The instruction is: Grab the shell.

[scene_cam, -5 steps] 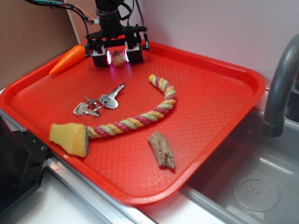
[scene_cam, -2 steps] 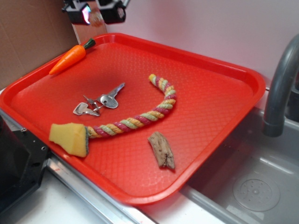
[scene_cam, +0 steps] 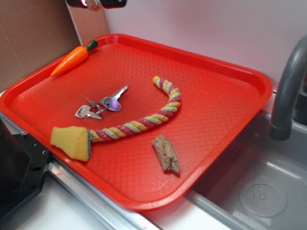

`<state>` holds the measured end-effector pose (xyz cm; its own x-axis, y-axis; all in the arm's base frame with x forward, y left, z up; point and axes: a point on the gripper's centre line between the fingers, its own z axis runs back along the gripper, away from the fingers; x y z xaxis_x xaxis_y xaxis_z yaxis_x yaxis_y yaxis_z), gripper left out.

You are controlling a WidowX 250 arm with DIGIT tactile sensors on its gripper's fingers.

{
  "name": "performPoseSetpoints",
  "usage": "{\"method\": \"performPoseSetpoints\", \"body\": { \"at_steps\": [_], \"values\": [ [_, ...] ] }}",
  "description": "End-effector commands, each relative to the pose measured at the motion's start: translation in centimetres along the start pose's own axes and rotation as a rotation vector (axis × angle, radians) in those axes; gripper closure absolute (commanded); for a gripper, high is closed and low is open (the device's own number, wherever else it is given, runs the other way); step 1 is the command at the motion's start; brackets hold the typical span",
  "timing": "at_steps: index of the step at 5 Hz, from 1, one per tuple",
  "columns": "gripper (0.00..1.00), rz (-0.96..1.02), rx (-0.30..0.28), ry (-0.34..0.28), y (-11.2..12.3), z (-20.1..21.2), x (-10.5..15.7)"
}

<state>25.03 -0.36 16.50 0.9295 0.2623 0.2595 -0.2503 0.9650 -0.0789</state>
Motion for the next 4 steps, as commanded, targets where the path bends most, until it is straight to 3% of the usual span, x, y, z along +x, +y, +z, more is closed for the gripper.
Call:
{"method": "performPoseSetpoints", "body": {
  "at_steps": [1,2,4],
  "values": [
    [1.0,-0.042,-0.014,-0.01,0.26,0.36,-0.41],
    [0.0,-0.042,-0.014,-0.01,0.26,0.36,-0.41],
    [0.0,-0.042,-0.014,-0.01,0.26,0.36,-0.41]
  ]
}}
